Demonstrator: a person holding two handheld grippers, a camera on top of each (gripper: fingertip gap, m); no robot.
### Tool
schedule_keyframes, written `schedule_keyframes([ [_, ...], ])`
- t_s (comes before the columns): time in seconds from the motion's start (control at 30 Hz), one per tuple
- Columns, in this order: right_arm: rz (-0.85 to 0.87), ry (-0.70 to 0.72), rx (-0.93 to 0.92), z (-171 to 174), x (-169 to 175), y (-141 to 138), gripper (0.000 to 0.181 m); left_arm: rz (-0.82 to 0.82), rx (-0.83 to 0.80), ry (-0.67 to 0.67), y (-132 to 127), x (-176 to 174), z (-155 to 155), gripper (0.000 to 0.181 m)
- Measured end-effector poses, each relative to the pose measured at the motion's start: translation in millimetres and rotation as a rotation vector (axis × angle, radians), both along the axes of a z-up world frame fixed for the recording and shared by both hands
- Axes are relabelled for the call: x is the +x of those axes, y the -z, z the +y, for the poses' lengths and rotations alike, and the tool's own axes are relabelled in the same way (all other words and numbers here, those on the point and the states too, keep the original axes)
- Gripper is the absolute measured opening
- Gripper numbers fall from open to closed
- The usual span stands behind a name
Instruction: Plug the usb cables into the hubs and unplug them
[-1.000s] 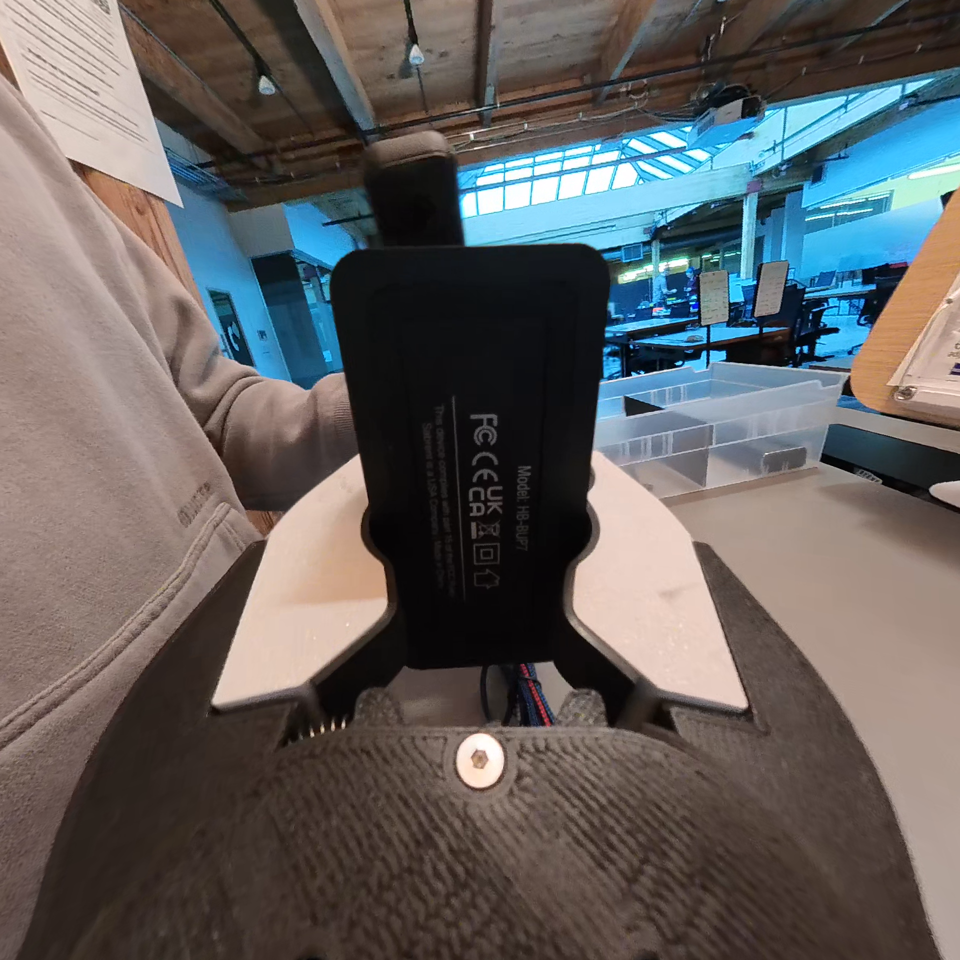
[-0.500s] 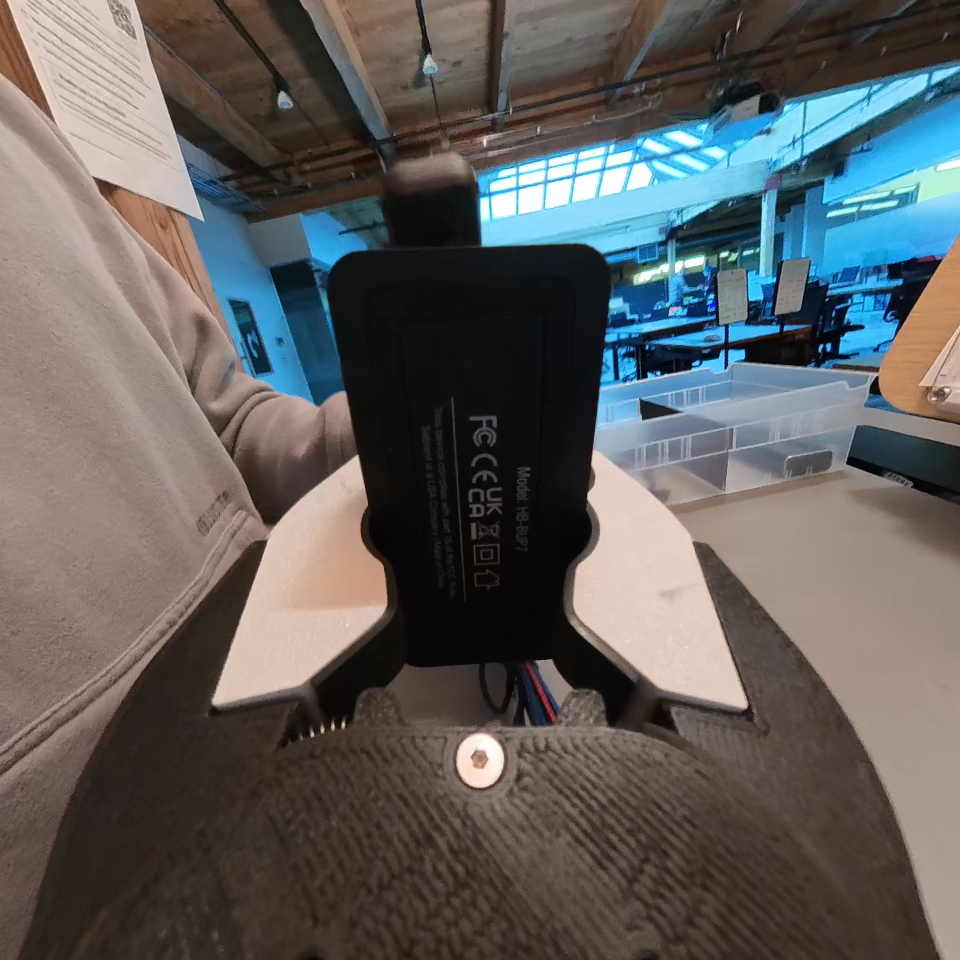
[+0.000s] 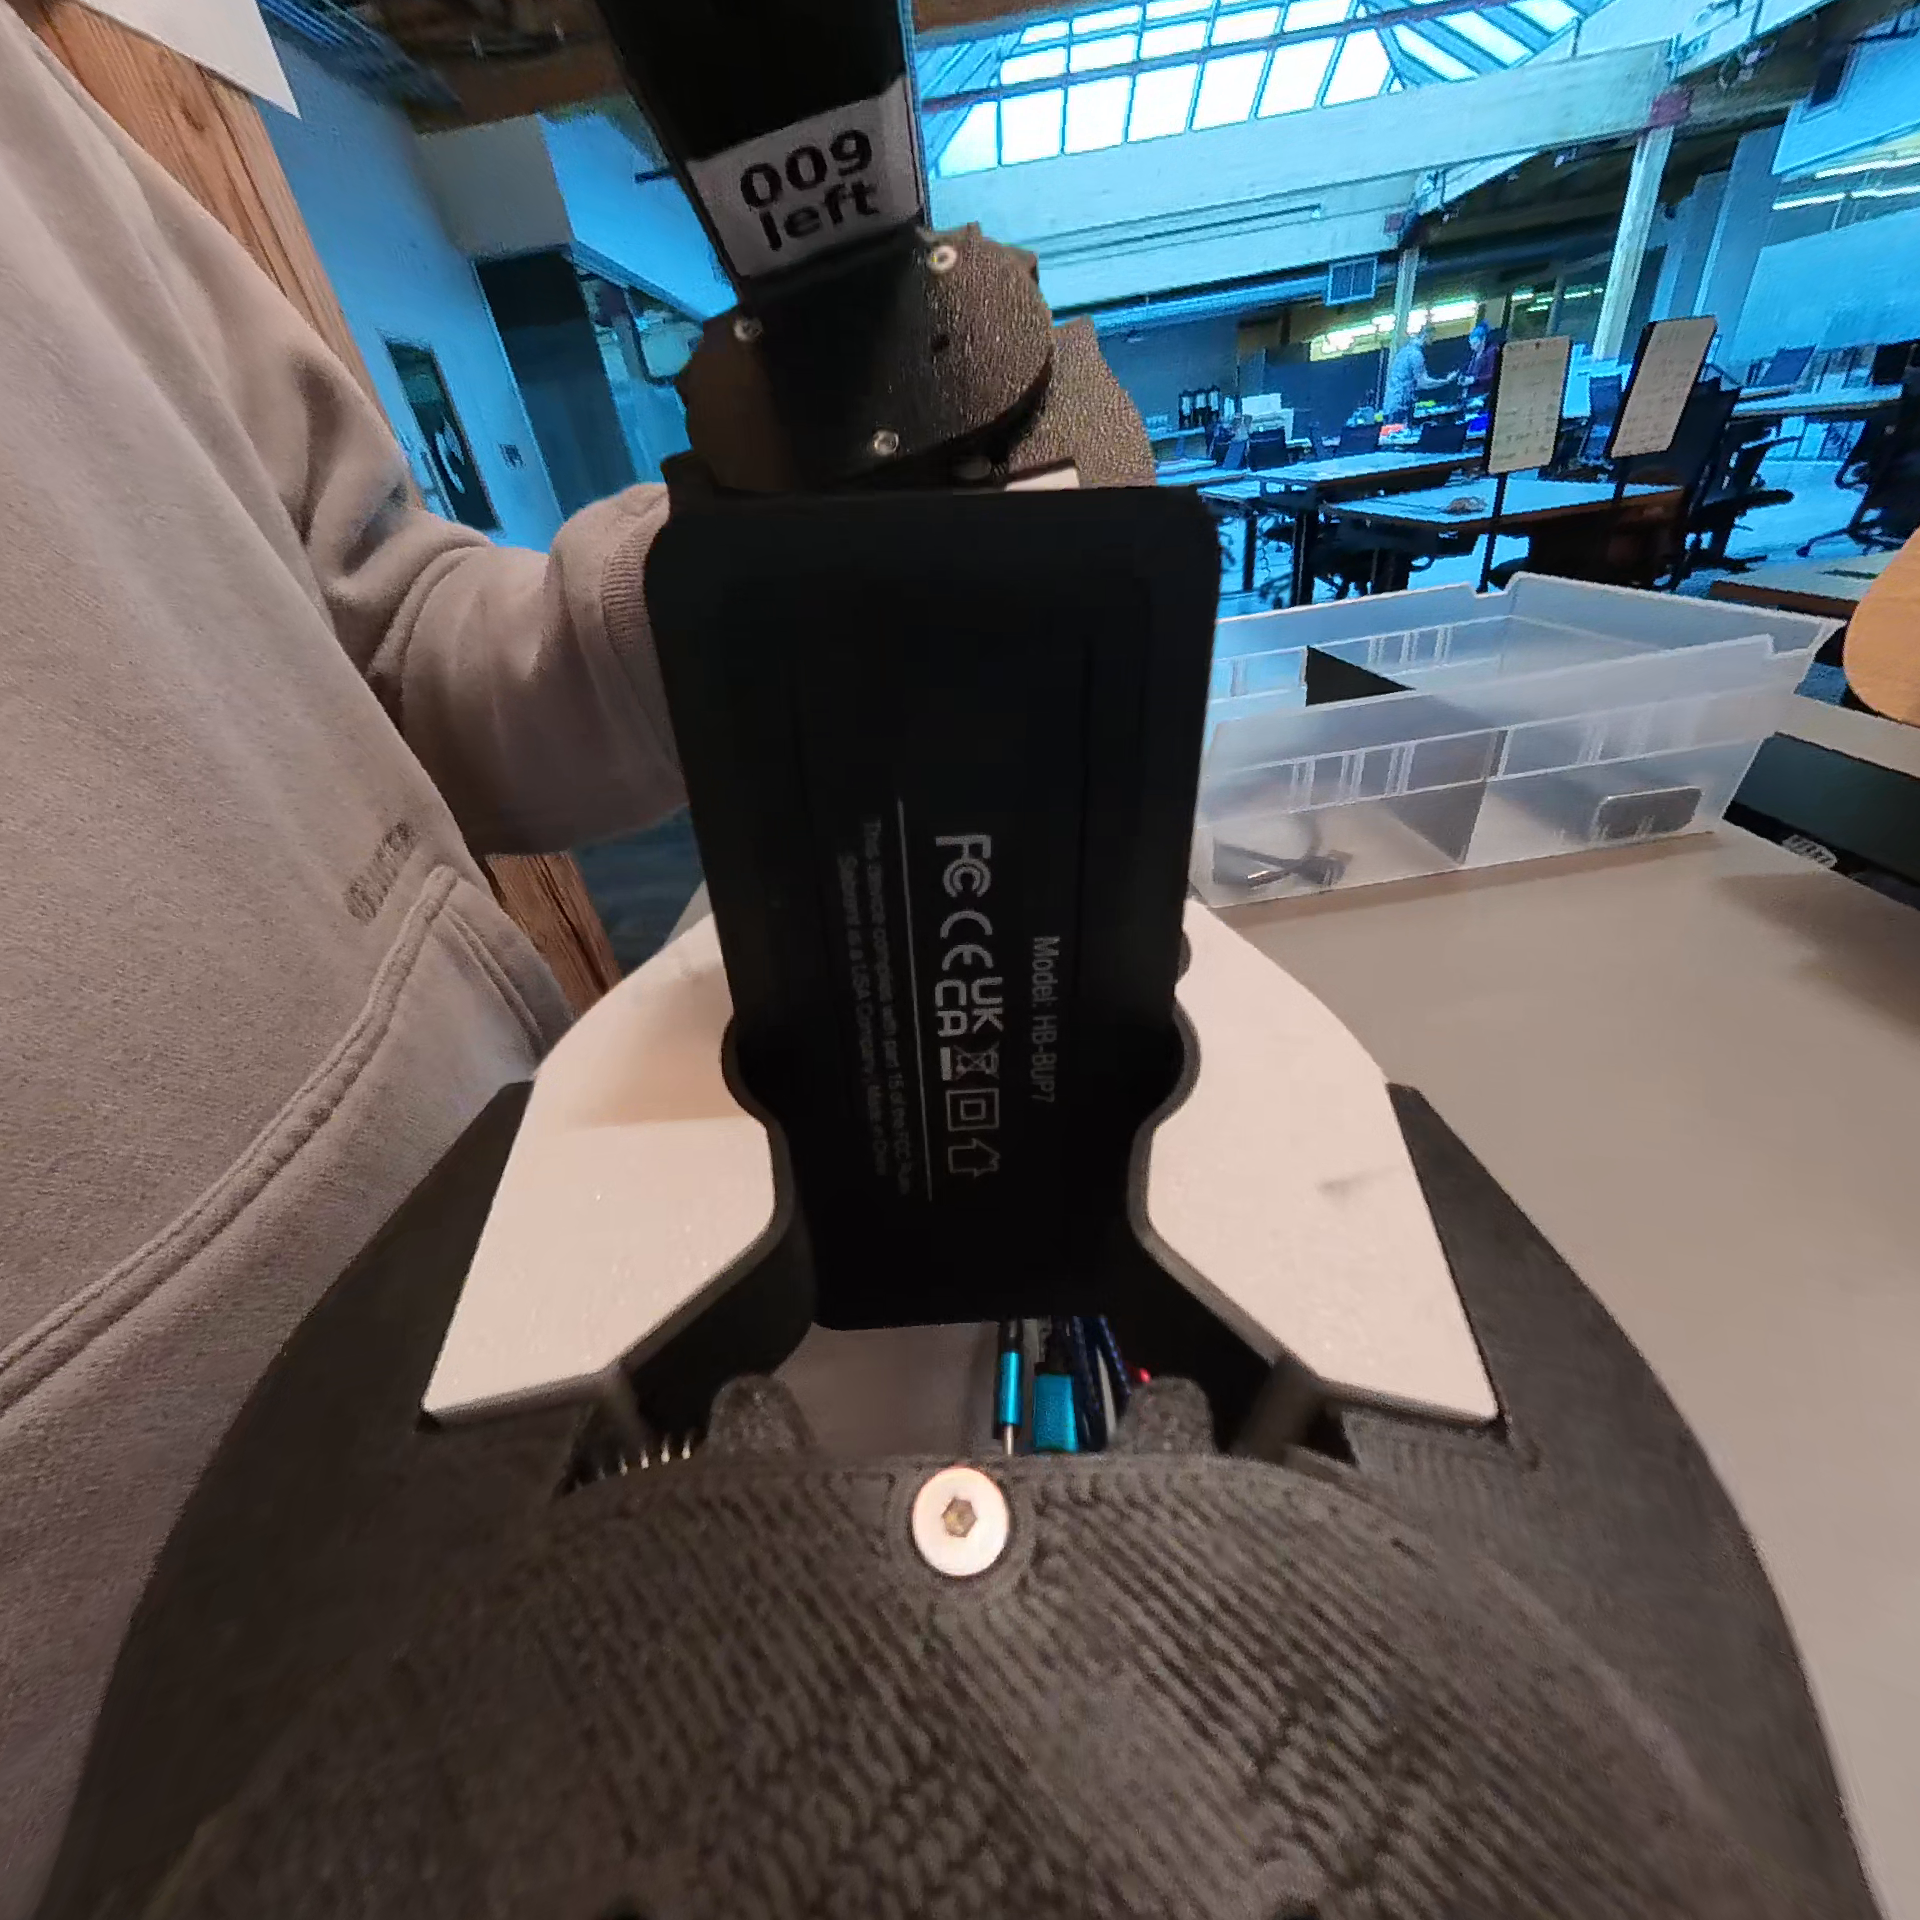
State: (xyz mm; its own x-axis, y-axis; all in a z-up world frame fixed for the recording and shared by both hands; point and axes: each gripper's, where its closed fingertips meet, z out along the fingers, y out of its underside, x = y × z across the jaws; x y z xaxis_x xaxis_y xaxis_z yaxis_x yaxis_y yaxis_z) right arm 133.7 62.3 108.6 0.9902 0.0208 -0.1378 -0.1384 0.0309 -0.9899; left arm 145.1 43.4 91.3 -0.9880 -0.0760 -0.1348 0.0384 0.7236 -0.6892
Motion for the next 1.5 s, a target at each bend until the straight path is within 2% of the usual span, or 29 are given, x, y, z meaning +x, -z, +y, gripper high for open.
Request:
schedule_keyframes([
  [0.13, 0.056, -0.002, 0.084, -4.5, 0.8, -5.1, 0.071, 0.046, -0.007, -0.014, -1.3, 0.5, -4.1, 0.013],
  [0.3, 0.112, -0.005, 0.185, -11.9, 2.2, -16.3, 0.071, 0.193, -0.174, -0.053, -11.2, 0.7, -11.7, 0.013],
  [0.43, 0.160, -0.007, 0.251, -14.5, 3.6, -19.4, 0.071, 0.155, -0.121, -0.084, -6.7, 0.5, -12.1, 0.013],
  [0.63, 0.195, -0.054, 0.458, -25.0, 0.7, -53.4, 0.071, 0.239, -0.316, -0.115, -34.9, -2.6, -18.6, 0.013],
  [0.87, 0.214, -0.103, 0.543, -23.8, -2.5, -67.0, 0.072, 0.221, -0.268, -0.136, -45.9, -5.3, -11.2, 0.013],
  [1.0, 0.239, -0.096, 0.629, -35.2, 3.9, -73.9, 0.071, 0.165, -0.200, -0.181, -47.9, 0.2, 1.2, 0.013],
  [1.23, 0.232, -0.108, 0.659, -43.2, 4.2, -78.8, 0.071, 0.198, -0.246, -0.178, -59.3, -0.3, 1.1, 0.013],
  [1.43, 0.207, -0.085, 0.623, -40.5, 4.5, -76.8, 0.071, 0.171, -0.183, -0.177, -47.7, 2.8, -1.7, 0.013],
  [1.5, 0.169, -0.041, 0.549, -35.6, 5.7, -71.5, 0.071, 0.229, -0.224, -0.187, -42.8, 5.3, -0.9, 0.013],
])
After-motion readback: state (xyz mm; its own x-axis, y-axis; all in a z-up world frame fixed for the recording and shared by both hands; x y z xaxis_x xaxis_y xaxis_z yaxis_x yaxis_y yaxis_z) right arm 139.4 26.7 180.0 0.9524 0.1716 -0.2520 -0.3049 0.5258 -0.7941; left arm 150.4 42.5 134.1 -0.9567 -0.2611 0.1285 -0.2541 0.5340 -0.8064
